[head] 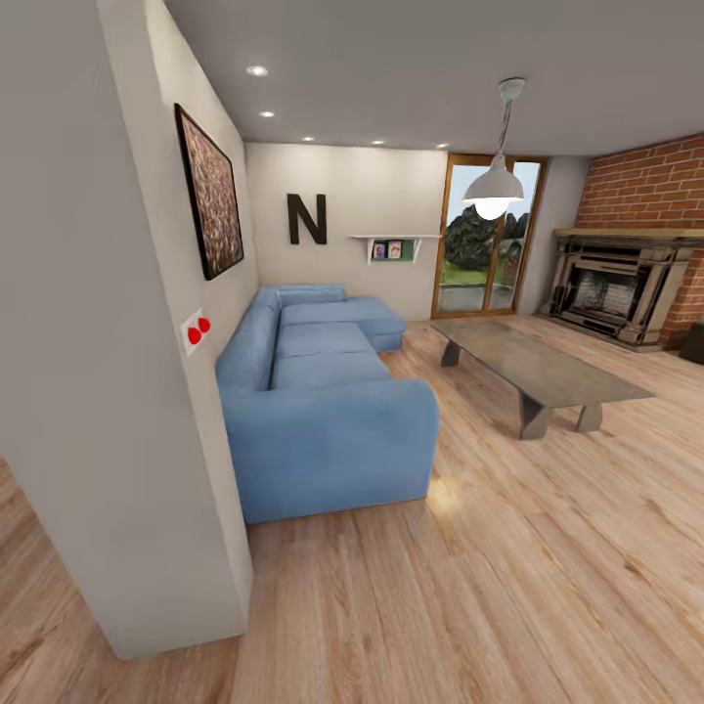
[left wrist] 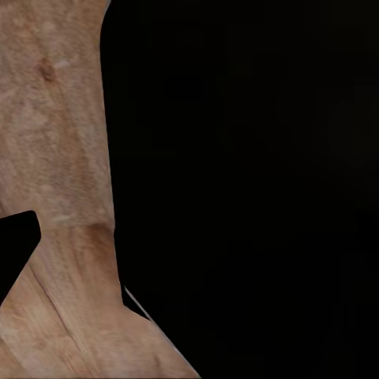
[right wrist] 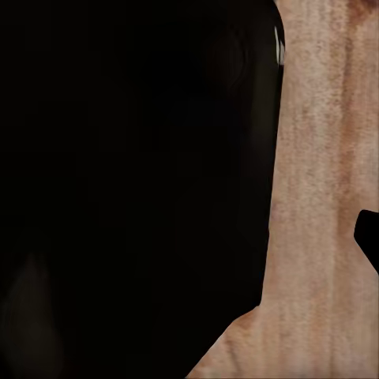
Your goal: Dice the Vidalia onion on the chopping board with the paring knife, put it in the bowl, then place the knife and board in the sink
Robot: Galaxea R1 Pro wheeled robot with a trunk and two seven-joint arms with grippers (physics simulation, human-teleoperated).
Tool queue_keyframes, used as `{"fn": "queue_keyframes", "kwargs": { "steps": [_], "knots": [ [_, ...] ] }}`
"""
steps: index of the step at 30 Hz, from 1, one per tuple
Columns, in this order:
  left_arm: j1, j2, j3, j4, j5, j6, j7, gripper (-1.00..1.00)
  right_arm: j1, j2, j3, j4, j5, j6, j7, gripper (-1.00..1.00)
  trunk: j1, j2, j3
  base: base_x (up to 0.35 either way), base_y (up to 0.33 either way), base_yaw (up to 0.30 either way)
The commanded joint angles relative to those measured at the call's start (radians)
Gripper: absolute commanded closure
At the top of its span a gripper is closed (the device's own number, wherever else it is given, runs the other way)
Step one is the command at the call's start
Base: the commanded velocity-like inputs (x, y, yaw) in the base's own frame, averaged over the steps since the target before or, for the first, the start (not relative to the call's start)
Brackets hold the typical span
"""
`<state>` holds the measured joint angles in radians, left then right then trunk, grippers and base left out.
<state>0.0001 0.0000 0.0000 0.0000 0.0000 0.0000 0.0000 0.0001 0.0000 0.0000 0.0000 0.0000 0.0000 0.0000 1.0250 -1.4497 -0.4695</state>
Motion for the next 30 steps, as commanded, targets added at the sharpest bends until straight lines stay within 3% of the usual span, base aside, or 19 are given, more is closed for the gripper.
{"fn": "queue_keyframes", "kwargs": {
  "steps": [1,12,30],
  "knots": [
    [0.0,0.0,0.0,0.0,0.0,0.0,0.0,-1.0,0.0,0.0,0.0,0.0,0.0,0.0,0.0,-1.0,0.0,0.0,0.0,0.0,0.0,0.0],
    [0.019,0.01,-0.002,0.002,-0.002,-0.01,-0.002,-1.0,0.0,0.039,-0.005,-0.034,0.003,0.002,-0.009,-1.0,0.0,0.0,0.0,0.0,0.0,0.0],
    [0.02,0.018,-0.002,0.002,-0.002,-0.021,-0.002,-1.0,0.0,0.038,-0.008,-0.058,0.003,-0.007,-0.009,-1.0,0.0,0.0,0.0,0.0,0.0,0.0]
  ]
}}
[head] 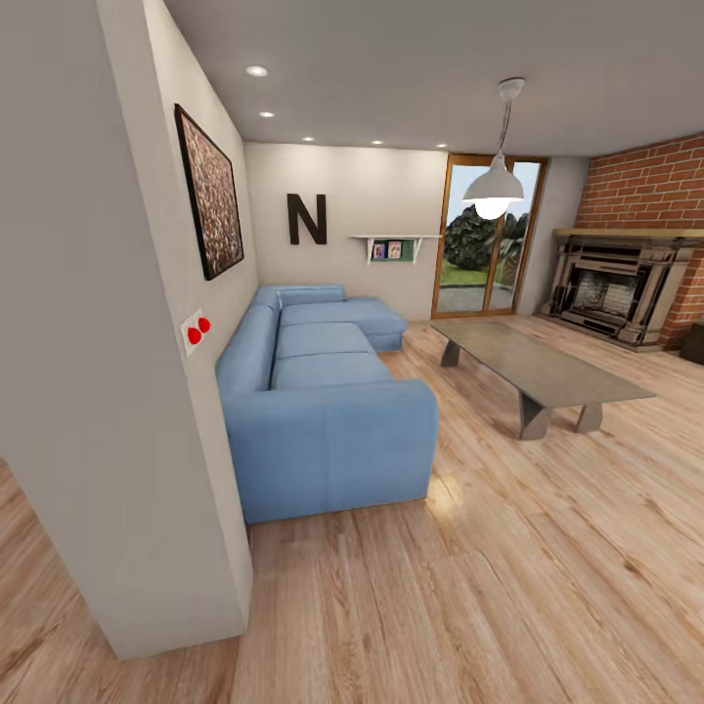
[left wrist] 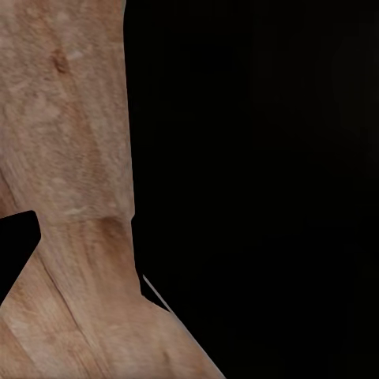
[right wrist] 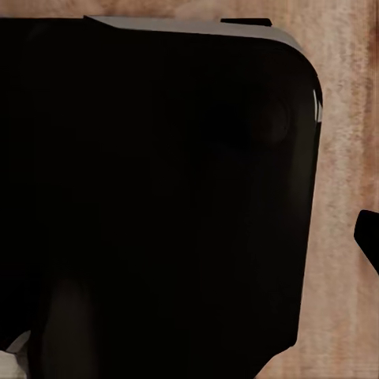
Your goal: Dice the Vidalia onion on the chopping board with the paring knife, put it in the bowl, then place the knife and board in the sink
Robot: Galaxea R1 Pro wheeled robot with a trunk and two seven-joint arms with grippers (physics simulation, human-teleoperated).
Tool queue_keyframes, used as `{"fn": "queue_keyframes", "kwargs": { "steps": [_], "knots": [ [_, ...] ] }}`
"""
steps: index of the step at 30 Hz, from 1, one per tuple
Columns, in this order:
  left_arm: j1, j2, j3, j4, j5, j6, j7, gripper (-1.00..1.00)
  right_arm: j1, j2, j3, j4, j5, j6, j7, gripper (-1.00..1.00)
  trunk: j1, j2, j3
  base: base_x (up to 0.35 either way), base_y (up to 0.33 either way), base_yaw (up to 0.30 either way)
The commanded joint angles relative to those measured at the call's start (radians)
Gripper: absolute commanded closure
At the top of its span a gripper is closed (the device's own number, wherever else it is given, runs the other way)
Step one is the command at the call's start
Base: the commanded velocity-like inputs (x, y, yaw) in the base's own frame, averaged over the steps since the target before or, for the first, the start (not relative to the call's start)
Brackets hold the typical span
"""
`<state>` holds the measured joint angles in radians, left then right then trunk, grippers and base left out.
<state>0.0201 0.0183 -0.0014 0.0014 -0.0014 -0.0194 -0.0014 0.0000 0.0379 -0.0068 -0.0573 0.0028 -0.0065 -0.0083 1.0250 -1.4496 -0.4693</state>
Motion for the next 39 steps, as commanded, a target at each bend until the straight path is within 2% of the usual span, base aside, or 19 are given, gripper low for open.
{"fn": "queue_keyframes", "kwargs": {
  "steps": [1,5,6,8,15,39],
  "knots": [
    [0.0,0.0,0.0,0.0,0.0,-0.002,0.0,-1.0,0.0,0.0,-0.001,-0.001,0.0,-0.007,-0.001,-1.0,0.0,0.0,-0.001,0.0,0.0,0.0],
    [0.0,0.0,0.0,0.0,0.0,-0.002,0.0,-1.0,0.0,0.0,0.0,-0.001,0.0,-0.029,-0.001,-1.0,0.0,0.0,-0.001,0.0,0.0,0.0],
    [0.0,0.0,0.0,0.0,0.0,-0.002,0.0,-1.0,0.0,0.0,0.0,-0.001,0.001,-0.091,-0.001,-1.0,0.0,0.0,-0.001,0.0,0.0,0.0],
    [0.0,0.0,0.0,0.0,0.0,-0.002,0.0,-1.0,0.0,0.0,0.0,-0.002,0.001,-0.139,-0.001,-1.0,0.0,0.0,-0.001,0.0,0.0,0.0],
    [0.0,0.0,0.0,0.0,0.0,-0.002,0.0,-1.0,0.0,0.0,-0.001,-0.001,0.001,-0.242,-0.001,-1.0,0.0,0.0,-0.001,0.0,0.0,0.0],
    [0.0,-0.008,0.003,0.0,0.007,-0.002,0.0,-1.0,0.0,0.001,0.001,-0.001,0.002,-0.259,-0.001,-1.0,0.0,0.0,-0.001,0.0,0.0,0.0]
  ]
}}
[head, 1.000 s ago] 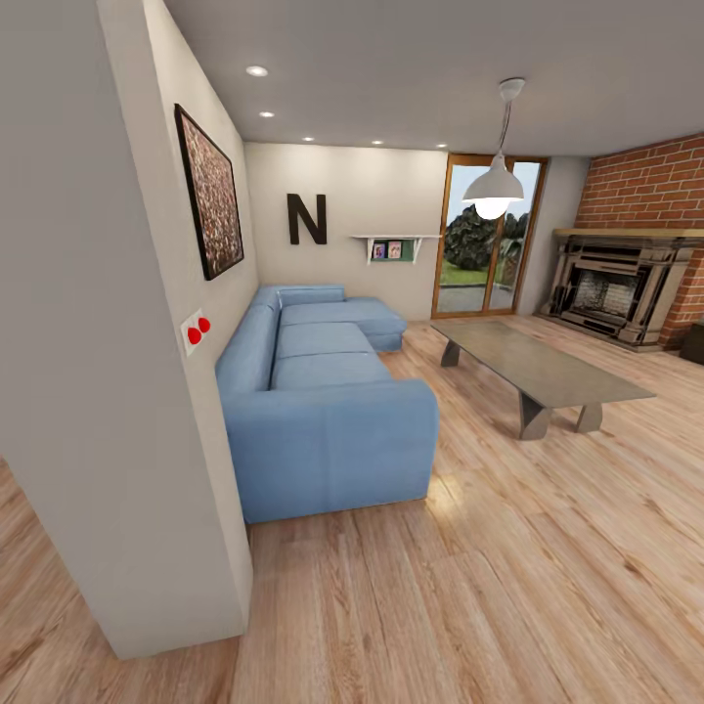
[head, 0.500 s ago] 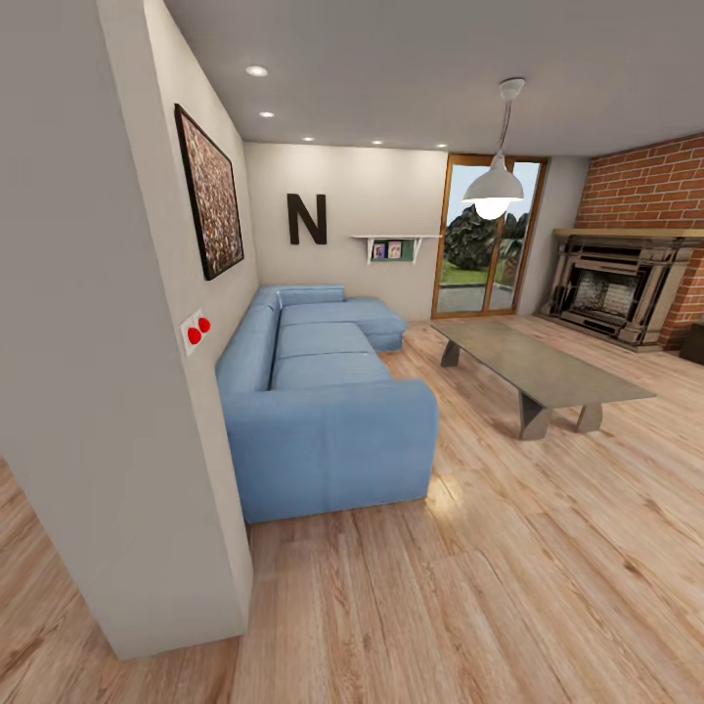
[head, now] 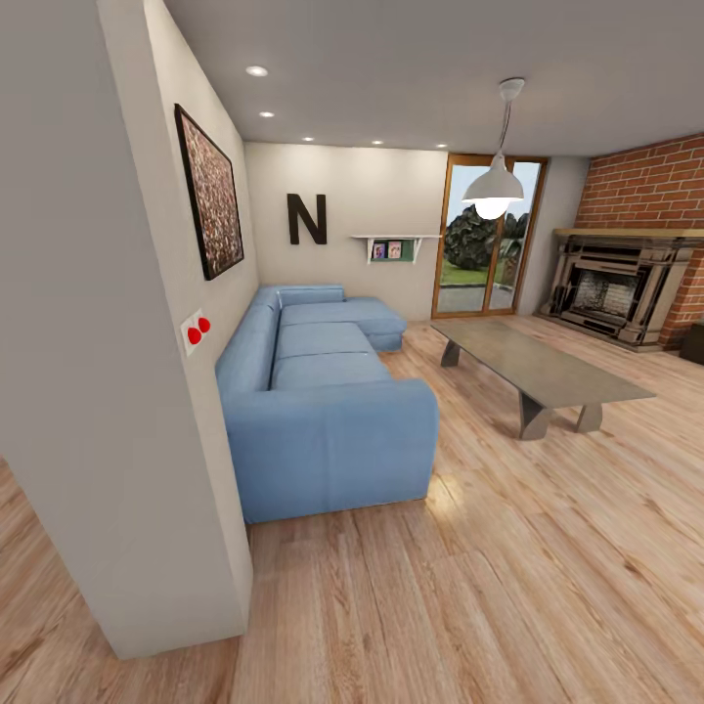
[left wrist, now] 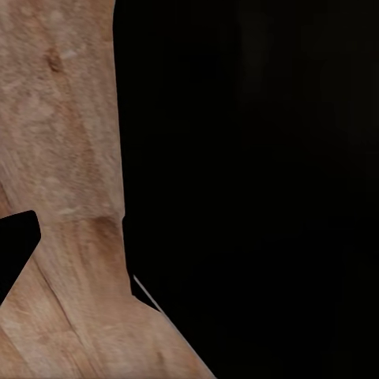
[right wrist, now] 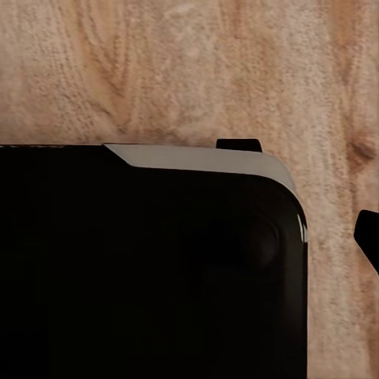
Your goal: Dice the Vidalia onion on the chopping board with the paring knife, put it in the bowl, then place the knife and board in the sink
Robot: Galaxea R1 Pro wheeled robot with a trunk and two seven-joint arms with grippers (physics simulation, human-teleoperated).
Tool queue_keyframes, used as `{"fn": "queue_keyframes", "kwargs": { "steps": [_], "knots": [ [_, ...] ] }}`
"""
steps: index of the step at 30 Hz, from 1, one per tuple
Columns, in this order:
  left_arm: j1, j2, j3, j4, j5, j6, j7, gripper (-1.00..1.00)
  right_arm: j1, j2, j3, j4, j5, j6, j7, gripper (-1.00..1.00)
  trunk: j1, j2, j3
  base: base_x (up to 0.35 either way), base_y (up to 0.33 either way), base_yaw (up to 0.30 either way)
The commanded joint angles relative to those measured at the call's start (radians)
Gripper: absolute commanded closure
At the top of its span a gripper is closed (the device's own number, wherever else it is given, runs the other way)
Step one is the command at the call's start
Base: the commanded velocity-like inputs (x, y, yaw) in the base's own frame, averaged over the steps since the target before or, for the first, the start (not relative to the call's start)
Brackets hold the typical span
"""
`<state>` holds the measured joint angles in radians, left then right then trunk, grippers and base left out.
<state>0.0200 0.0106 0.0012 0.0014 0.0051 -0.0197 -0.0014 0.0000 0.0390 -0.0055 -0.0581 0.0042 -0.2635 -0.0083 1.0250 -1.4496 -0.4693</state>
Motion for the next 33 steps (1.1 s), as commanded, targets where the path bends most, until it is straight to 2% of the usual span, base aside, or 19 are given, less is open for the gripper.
{"fn": "queue_keyframes", "kwargs": {
  "steps": [1,23,33],
  "knots": [
    [0.0,0.0,0.0,0.0,0.001,-0.002,-0.001,-1.0,0.0,0.0,-0.001,0.0,0.0,-0.002,-0.001,-1.0,0.0,0.0,-0.001,0.0,0.0,0.0],
    [0.0,-0.012,0.002,-0.003,0.003,-0.004,-0.001,-1.0,0.0,0.005,-0.002,-0.001,-0.005,-0.003,-0.001,-1.0,0.0,0.0,-0.001,0.0,0.0,0.0],
    [0.0,-0.007,0.003,-0.004,0.003,-0.108,0.002,-1.0,0.0,0.005,-0.002,-0.001,-0.005,-0.003,-0.001,-1.0,0.0,0.0,-0.001,0.0,0.0,0.0]
  ]
}}
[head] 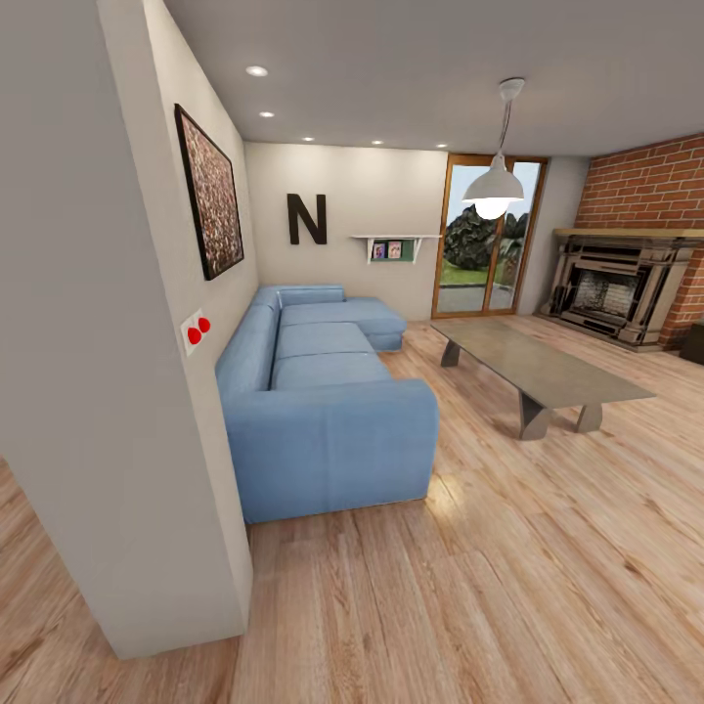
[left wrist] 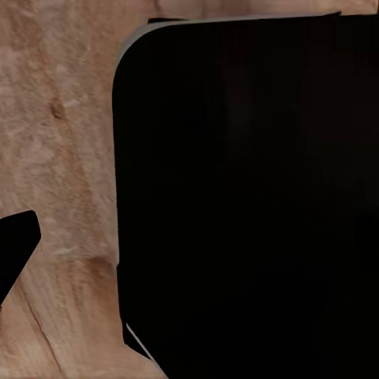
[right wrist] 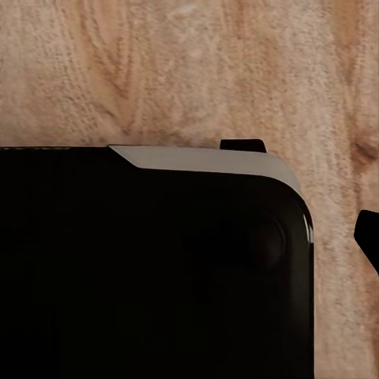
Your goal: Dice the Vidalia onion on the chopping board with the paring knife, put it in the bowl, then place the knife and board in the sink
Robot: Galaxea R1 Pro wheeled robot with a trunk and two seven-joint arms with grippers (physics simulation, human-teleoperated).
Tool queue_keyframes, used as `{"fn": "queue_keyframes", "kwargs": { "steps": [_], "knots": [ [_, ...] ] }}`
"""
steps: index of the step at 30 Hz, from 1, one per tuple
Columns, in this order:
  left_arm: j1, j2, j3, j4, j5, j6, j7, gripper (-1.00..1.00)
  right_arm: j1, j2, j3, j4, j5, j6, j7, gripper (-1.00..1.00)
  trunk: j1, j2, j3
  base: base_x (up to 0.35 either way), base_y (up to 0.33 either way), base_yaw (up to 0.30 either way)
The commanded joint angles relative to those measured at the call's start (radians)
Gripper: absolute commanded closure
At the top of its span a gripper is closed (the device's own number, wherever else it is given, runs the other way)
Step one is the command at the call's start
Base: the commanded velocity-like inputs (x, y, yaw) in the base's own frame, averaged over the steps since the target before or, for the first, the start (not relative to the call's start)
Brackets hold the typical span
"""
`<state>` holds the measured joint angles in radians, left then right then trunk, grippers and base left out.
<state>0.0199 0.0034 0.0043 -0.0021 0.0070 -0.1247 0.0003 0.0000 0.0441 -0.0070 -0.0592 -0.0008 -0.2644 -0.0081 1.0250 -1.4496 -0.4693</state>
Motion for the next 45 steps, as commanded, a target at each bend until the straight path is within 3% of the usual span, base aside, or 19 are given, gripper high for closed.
{"fn": "queue_keyframes", "kwargs": {
  "steps": [1,9,13,19,22,27,45],
  "knots": [
    [0.0,0.001,0.001,-0.002,0.0,-0.017,0.001,-1.0,0.0,-0.001,-0.001,-0.001,0.001,-0.003,0.0,-1.0,0.0,0.0,-0.001,0.0,0.0,0.0],
    [0.0,0.018,0.001,-0.123,-0.001,-0.049,0.003,-1.0,0.0,-0.007,0.002,-0.099,0.006,-0.061,0.0,-1.0,0.0,0.0,-0.001,0.0,0.0,0.0],
    [0.0,0.025,0.002,-0.259,-0.001,-0.05,0.003,-1.0,0.0,-0.01,0.002,-0.233,0.007,-0.072,-0.001,-1.0,0.0,0.0,-0.001,0.0,0.0,0.0],
    [0.0,0.039,0.003,-0.349,-0.001,-0.059,0.003,-1.0,0.0,-0.023,0.002,-0.375,0.008,-0.087,0.0,-1.0,0.0,0.0,-0.001,0.0,0.0,0.0],
    [0.0,0.045,0.003,-0.356,0.001,-0.096,0.003,-1.0,0.0,-0.036,0.0,-0.397,0.007,-0.124,0.001,-1.0,0.0,0.0,-0.001,0.0,0.0,0.0],
    [0.0,0.048,0.002,-0.348,0.004,-0.242,0.003,-1.0,0.0,-0.046,-0.001,-0.405,0.007,-0.218,0.002,-1.0,0.0,0.0,-0.001,0.0,0.0,0.0],
    [0.0,0.051,0.005,-0.335,0.002,-0.273,-0.001,-1.0,0.0,-0.048,-0.002,-0.399,0.007,-0.237,-0.001,-1.0,0.0,0.0,-0.001,0.0,0.0,0.0]
  ]
}}
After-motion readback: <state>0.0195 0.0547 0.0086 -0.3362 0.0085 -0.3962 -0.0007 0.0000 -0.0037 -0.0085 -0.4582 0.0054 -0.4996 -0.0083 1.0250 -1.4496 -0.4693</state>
